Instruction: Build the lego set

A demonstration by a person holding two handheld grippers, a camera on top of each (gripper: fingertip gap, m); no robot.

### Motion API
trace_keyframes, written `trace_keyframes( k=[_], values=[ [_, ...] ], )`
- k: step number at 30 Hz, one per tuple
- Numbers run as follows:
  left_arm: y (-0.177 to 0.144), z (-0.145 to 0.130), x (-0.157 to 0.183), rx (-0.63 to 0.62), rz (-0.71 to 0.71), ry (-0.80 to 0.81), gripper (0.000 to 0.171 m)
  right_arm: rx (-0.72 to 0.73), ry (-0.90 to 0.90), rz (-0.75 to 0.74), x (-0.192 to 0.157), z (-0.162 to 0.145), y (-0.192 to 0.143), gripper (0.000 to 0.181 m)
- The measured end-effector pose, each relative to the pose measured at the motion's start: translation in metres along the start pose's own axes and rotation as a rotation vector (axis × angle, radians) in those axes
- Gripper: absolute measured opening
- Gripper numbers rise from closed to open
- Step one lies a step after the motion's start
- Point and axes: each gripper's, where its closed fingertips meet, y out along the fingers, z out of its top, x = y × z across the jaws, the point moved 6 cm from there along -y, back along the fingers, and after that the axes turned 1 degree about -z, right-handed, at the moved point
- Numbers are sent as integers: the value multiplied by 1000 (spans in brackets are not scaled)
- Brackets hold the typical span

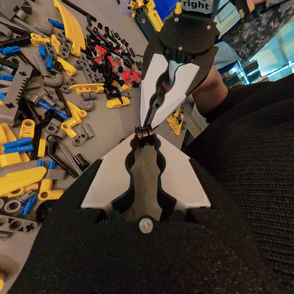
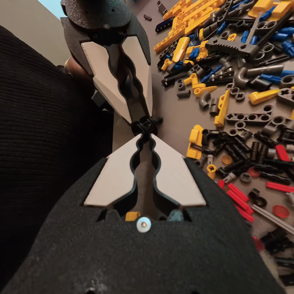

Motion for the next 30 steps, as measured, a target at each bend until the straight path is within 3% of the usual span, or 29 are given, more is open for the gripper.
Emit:
trace_keyframes(
  k=[6,11,13,15,18,19,20,22,23,26,30],
  values=[
    [-7,-6,8,109,-191,-137,20,38,-68,13,-20,0,4,9],
    [-11,-12,15,138,-224,-149,19,72,-98,-32,-33,-3,4,10],
    [-14,-14,17,154,-239,-153,19,107,-98,-38,-38,-3,3,14],
    [-18,-14,20,180,-275,-163,19,151,-107,-68,-42,-1,1,30],
    [-23,-16,26,207,-322,-166,18,207,-136,-96,-48,1,-1,33],
    [-24,-15,29,221,-348,-164,17,212,-129,-78,-50,1,0,33],
    [-27,-15,33,242,-389,-157,2,218,-113,-37,-53,0,2,37],
    [-30,-14,37,269,-437,-165,2,250,-70,50,-60,1,5,32],
    [-29,-15,39,261,-443,-151,2,263,-55,58,-60,1,5,20],
    [-27,-17,39,252,-393,-134,2,244,-69,13,-58,-1,7,19],
    [-28,-16,37,274,-429,-164,2,229,-119,-35,-60,2,5,19]
  ],
)
